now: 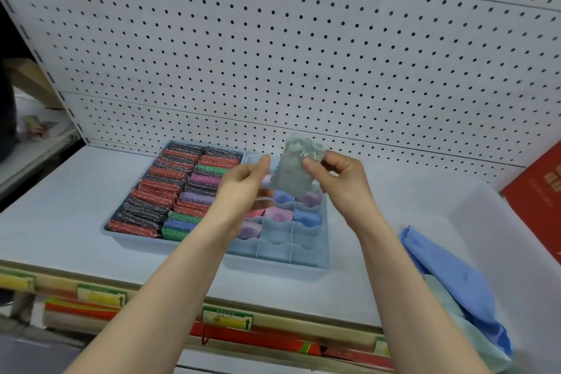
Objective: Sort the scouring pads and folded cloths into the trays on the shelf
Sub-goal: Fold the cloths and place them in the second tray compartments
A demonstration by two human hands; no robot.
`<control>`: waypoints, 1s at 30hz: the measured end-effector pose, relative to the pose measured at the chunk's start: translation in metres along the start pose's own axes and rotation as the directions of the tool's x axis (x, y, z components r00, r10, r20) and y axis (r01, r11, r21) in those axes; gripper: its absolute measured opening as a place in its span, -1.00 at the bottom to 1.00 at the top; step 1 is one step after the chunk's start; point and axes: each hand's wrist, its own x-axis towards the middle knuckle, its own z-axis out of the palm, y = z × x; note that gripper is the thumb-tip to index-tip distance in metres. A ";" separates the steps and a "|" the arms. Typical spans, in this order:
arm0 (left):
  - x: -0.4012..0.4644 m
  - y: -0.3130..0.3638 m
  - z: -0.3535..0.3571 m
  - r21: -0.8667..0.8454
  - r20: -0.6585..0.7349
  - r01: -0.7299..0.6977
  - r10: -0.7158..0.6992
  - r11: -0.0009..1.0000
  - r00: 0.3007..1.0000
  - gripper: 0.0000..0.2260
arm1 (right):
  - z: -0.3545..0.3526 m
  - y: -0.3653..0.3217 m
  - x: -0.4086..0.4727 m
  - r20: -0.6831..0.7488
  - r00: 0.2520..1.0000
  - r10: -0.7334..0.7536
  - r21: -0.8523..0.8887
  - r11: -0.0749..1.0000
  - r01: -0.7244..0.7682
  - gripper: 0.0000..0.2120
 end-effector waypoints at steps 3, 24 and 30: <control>-0.005 -0.001 -0.004 0.181 0.130 -0.142 0.119 0.973 0.984 -0.49 | 0.000 -0.001 0.000 0.136 0.983 0.122 0.038 0.991 -0.128 -0.86; -0.020 -0.017 -0.034 0.110 0.226 0.043 -0.067 0.993 0.972 -0.79 | 0.039 0.022 -0.024 0.168 0.984 -0.065 0.026 0.998 0.061 -0.58; -0.019 -0.031 -0.044 0.017 0.161 -0.029 0.026 0.999 0.987 -0.86 | 0.044 0.029 -0.035 0.242 0.964 0.114 0.203 0.965 -0.165 -0.60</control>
